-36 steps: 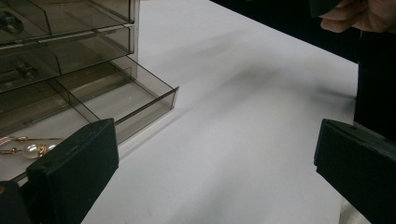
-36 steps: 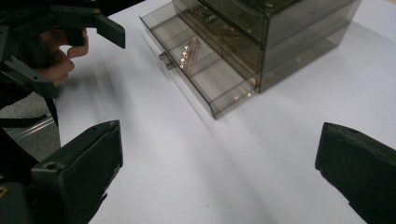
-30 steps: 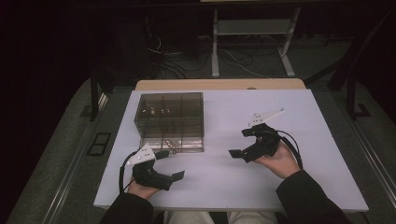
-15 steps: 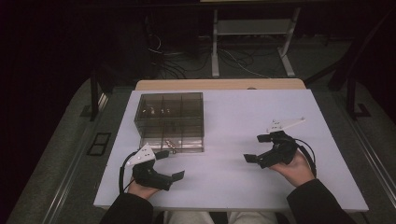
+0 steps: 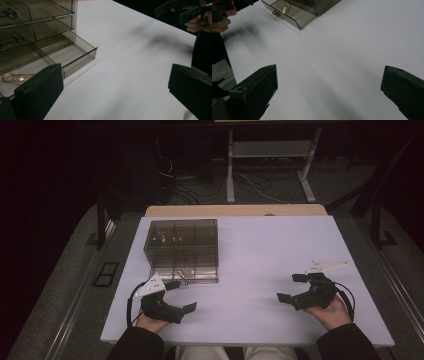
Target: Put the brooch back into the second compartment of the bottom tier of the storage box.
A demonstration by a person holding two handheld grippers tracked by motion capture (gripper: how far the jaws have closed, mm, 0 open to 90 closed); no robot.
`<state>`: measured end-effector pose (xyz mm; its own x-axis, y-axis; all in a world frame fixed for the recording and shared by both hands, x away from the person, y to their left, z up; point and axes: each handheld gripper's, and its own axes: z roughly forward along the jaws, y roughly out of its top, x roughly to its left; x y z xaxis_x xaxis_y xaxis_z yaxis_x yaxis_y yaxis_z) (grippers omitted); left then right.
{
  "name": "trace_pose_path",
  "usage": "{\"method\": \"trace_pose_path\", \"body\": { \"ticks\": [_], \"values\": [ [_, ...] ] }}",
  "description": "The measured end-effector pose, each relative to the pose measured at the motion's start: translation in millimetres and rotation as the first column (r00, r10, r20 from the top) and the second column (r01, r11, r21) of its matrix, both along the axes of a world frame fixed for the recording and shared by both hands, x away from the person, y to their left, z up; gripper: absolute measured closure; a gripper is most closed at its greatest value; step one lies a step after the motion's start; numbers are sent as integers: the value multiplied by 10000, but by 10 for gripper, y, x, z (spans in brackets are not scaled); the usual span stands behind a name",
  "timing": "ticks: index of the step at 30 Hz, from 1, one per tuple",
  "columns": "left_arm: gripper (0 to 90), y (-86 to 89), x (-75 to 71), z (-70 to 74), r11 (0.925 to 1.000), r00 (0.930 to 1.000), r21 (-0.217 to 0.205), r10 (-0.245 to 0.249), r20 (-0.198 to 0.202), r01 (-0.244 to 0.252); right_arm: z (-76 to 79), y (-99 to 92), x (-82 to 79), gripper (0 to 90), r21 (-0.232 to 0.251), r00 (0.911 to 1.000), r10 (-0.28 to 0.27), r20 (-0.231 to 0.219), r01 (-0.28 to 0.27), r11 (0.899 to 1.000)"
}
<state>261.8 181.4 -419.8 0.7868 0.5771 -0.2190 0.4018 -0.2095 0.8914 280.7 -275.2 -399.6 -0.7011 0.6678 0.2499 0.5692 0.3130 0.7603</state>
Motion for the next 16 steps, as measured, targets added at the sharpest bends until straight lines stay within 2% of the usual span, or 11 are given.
{"method": "trace_pose_path", "body": {
  "ticks": [6, 16],
  "values": [
    [0, 13, 3, 2, 10000, 10000, -2, 19, 4, -19, -92, -146, -101, 5, 167, 9988, -494, 12, 493, 9986],
    [0, 28, 7, 7, 10000, 10000, -39, 44, 56, -44, -161, -292, -216, 4, 380, 9956, -937, -15, 937, 9949]
  ]
}}
